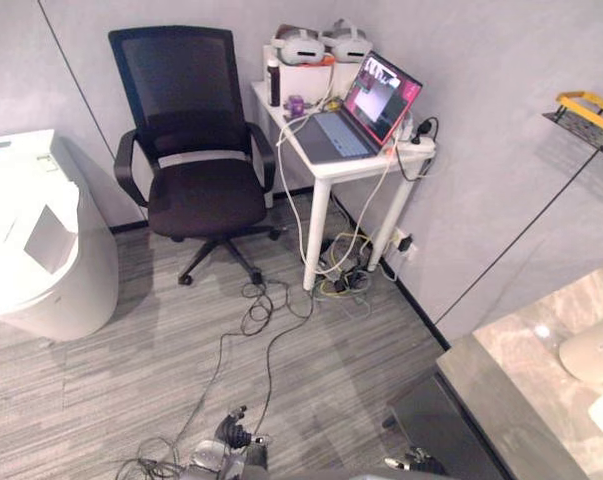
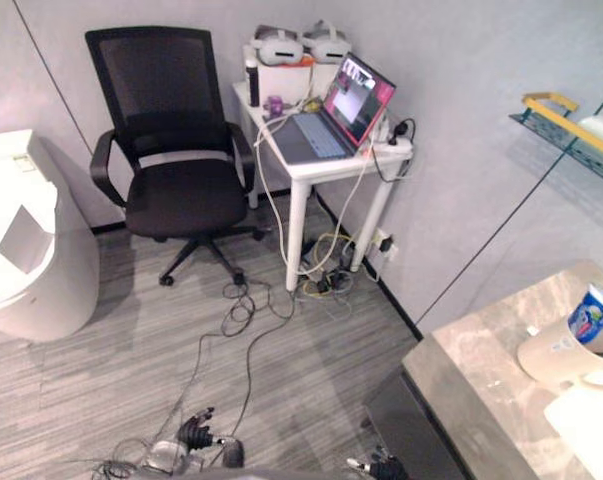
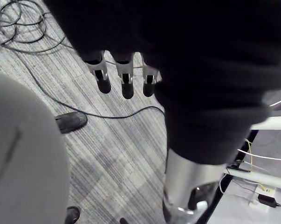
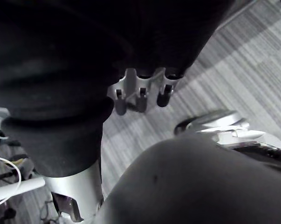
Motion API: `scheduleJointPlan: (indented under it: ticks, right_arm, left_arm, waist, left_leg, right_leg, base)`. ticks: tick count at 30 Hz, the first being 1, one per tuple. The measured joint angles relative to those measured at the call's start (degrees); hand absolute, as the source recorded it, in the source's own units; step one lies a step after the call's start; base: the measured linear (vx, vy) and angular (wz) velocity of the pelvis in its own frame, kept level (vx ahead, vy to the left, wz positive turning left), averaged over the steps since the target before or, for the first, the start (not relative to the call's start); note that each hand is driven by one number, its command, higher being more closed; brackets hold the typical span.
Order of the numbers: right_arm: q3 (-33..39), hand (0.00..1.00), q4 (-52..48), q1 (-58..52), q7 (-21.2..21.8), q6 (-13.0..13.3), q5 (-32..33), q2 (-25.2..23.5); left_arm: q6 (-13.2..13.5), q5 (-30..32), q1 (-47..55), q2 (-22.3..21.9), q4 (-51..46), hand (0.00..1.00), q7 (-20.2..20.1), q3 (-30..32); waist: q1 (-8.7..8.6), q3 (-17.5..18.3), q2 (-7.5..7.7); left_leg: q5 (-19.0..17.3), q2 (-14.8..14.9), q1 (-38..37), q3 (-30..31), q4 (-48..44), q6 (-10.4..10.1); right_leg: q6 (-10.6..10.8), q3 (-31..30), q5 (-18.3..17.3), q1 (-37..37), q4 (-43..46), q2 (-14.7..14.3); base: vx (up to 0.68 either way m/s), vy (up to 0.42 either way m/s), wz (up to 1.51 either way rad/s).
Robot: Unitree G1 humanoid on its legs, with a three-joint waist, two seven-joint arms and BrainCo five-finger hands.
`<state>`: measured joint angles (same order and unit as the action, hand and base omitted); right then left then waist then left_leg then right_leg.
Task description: Organize washtable
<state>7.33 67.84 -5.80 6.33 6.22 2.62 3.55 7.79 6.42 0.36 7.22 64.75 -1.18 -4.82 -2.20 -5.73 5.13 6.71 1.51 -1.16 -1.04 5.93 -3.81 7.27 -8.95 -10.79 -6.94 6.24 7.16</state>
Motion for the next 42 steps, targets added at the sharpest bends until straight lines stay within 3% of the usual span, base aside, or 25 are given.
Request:
scheduleJointPlan:
  ticks: [12,20,21,22,23,24,26,28,29,33,37,40,42]
  right_arm:
    - [-0.15,0.0,0.36,1.0,0.04,-0.02,-1.23,0.34]
    - [-0.58,0.0,-0.92,1.89,0.02,0.16,-3.24,0.8]
    - [-0.53,0.0,-0.98,2.2,-0.08,0.17,-3.23,0.89]
    - [-0.34,0.0,-0.89,2.56,-0.2,0.17,-3.26,0.84]
    - [-0.32,0.0,-0.7,2.8,-0.34,0.16,-3.25,0.62]
    - [-0.29,0.0,-0.64,3.2,-0.53,0.17,-3.24,0.46]
    - [-0.4,0.0,-0.66,3.18,-0.61,0.14,-3.3,0.59]
    - [-0.46,0.0,-0.74,3.17,-0.83,0.13,-3.42,0.57]
    - [-0.46,0.0,-1.24,3.31,-1.1,0.15,-3.42,0.44]
    - [-0.42,0.0,-1.94,3.35,-1.15,0.23,-3.39,0.56]
    - [-0.37,0.0,-2.55,3.36,-1.15,0.38,-3.33,0.36]
    - [-0.31,0.0,-2.84,3.33,-1.21,0.36,-3.28,1.18]
    - [-0.3,0.0,-2.83,3.31,-1.25,0.36,-3.28,1.4]
  left_arm:
    - [0.02,-0.21,-0.25,-0.11,-0.09,0.0,0.05,0.75]
    - [0.29,-1.71,-0.86,0.1,-2.49,0.0,0.2,1.51]
    - [0.32,-1.83,-1.46,0.1,-2.5,0.0,0.39,1.49]
    - [0.27,-1.86,-1.58,0.29,-3.08,0.0,0.61,1.53]
    - [0.25,-1.81,-1.57,0.51,-3.39,0.0,0.89,1.46]
    - [0.24,-1.74,-1.67,0.45,-3.75,0.0,1.34,1.43]
    - [0.22,-1.74,-1.41,0.58,-3.96,0.0,1.44,1.4]
    - [0.18,-1.76,-1.22,0.7,-3.96,0.0,1.54,1.41]
    - [0.1,-1.76,-1.22,0.74,-3.94,0.0,1.53,1.41]
    - [0.07,-1.76,-1.19,0.56,-3.93,0.0,1.42,1.52]
    - [-0.08,-1.74,-0.99,0.23,-3.43,0.0,1.33,2.72]
    - [0.01,-1.78,-0.29,-0.35,-3.44,0.0,1.31,2.79]
    - [-0.03,-1.76,-0.08,-0.41,-3.39,0.0,1.29,2.75]
  waist:
    - [0.0,-1.01,-0.52]
    - [0.24,-3.75,-0.1]
    - [0.18,-4.51,-0.13]
    - [0.03,-4.95,-0.18]
    - [-0.18,-5.12,0.14]
    - [-0.34,-5.24,0.37]
    - [-0.3,-5.33,0.19]
    - [-0.15,-5.32,0.16]
    - [-0.15,-5.33,0.09]
    - [0.23,-5.41,-1.06]
    - [0.1,-4.77,-0.66]
    - [0.11,-4.33,-2.6]
    - [0.17,-3.87,-3.12]
  left_leg:
    - [1.0,-0.84,1.59,10.21,0.0,-0.66]
    - [5.08,-4.17,7.24,22.33,-0.43,-0.55]
    - [5.99,-4.5,8.26,20.03,-0.36,0.09]
    - [4.4,-3.68,9.59,9.91,-0.48,3.99]
    - [3.29,-2.82,10.19,3.3,-1.09,5.33]
    - [1.44,-0.58,10.44,-9.31,-2.61,7.1]
    - [1.45,1.71,9.72,-20.18,-3.19,7.12]
    - [1.46,2.06,8.94,-25.45,-3.22,7.14]
    - [1.46,2.04,8.84,-27.2,-3.32,7.14]
    - [1.62,1.23,8.85,-25.77,-2.75,7.25]
    - [2.99,-0.69,8.84,-24.81,-1.79,8.75]
    - [3.92,-0.54,8.71,-24.61,-0.53,8.37]
    - [3.77,-0.18,8.38,-25.84,-0.23,8.52]
  right_leg:
    - [-2.06,11.61,-1.78,-4.09,-0.26,-0.63]
    - [-2.15,25.26,-3.64,-5.39,0.69,-0.97]
    - [-2.14,27.11,-3.61,-5.71,0.71,-0.64]
    - [-2.11,29.2,-3.58,-5.91,0.84,-0.28]
    - [-2.13,29.83,-3.45,-6.05,0.9,-0.09]
    - [-2.22,31.22,-3.34,-6.11,1.79,0.35]
    - [-2.23,32.28,-3.34,-6.95,3.11,1.16]
    - [-2.4,32.71,-3.24,-7.38,5.06,2.06]
    - [-3.27,32.94,-2.68,-7.74,5.48,2.23]
    - [-3.43,33.86,-0.4,-7.82,5.28,2.03]
    - [-3.25,34.5,-0.26,-9.89,0.89,2.0]
    - [-2.66,35.57,0.01,-9.99,0.81,1.4]
    - [-2.63,35.55,0.02,-10.42,0.55,1.17]
  base:
    - [0.02,-0.076,0.46]
    - [-0.02,-0.071,0.91]
    - [-0.02,0.027,0.96]
    - [-0.04,0.044,0.83]
    - [-0.03,0.036,0.94]
    - [0.02,-0.007,0.78]
    - [0.08,0.018,0.82]
    - [0.11,0.049,0.79]
    - [0.12,0.089,0.79]
    - [0.11,0.064,0.39]
    - [0.0,-0.005,0.12]
    - [-0.1,-0.019,0.12]
    - [-0.14,-0.021,0.0]
